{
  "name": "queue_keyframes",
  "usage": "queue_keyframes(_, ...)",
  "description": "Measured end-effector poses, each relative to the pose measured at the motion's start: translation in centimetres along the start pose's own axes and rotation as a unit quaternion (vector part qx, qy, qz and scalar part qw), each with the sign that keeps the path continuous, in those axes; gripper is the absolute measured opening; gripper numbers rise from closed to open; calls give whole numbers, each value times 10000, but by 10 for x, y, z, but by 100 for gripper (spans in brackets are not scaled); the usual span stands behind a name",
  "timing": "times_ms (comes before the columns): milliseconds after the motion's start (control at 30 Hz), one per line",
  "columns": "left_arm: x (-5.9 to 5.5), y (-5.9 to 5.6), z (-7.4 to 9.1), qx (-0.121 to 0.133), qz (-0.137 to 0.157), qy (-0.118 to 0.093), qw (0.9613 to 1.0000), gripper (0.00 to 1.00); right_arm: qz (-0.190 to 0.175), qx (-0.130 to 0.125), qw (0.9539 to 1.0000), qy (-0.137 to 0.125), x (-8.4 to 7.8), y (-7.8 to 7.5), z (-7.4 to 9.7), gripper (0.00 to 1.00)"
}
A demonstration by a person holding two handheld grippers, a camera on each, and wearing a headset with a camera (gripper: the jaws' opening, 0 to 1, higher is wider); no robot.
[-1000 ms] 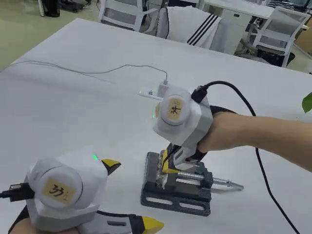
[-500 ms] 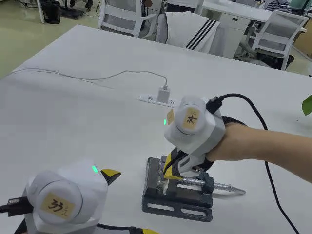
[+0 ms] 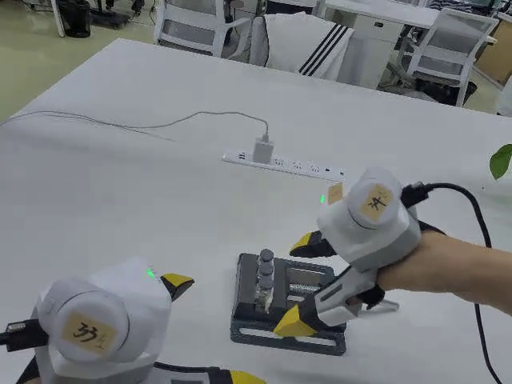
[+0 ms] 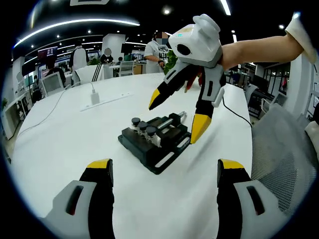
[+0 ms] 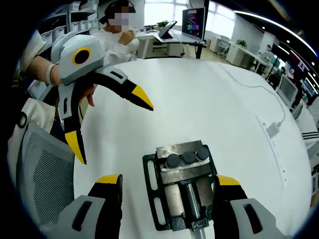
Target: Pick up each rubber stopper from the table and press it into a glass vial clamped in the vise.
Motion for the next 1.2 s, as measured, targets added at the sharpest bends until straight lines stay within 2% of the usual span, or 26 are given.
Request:
queue_keyframes(167, 0, 4, 2, 15, -20, 0, 10000, 85, -330, -202, 9987, -344, -19, 7, 10, 95)
queue_keyframes(233, 0, 6, 3, 37, -25, 4, 10000, 85, -491, -248, 9976, -430, -29, 11, 14, 99)
queue_keyframes(333, -1, 9, 5, 73, -26, 13, 10000, 85, -624, -348, 9961, -520, -42, 16, 21, 99)
queue_keyframes(533, -4, 15, 12, 151, -41, 50, 9999, 85, -1065, -598, 9896, -762, -71, 31, 37, 99)
queue_keyframes(633, -6, 17, 15, 186, -56, 86, 9998, 86, -1414, -670, 9836, -901, -85, 42, 46, 99)
queue_keyframes(700, -6, 19, 19, 217, 13, 79, 9997, 86, -1544, -790, 9792, -1052, -93, 47, 52, 99)
queue_keyframes(867, -7, 22, 25, 306, 9, 101, 9995, 86, -1772, -988, 9719, -1193, -112, 59, 61, 99)
queue_keyframes(933, -8, 24, 27, 334, 14, 107, 9994, 86, -1844, -1004, 9698, -1239, -117, 62, 62, 99)
queue_keyframes(1033, -8, 26, 32, 413, 13, 142, 9990, 86, -2016, -1050, 9634, -1420, -120, 68, 64, 99)
queue_keyframes(1200, -9, 27, 40, 453, 24, 173, 9988, 87, -2082, -1094, 9604, -1491, -123, 72, 63, 99)
Point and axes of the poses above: the centre of the closed fingertips' face, and the gripper's own axes: z roughly backward along the fingers, y roughly to its left, x roughly out of its top, the point moved 8 cm from there along z, roughly backward along the fingers, and after that the axes turned 13 degrees about x, right-handed, at the moved point
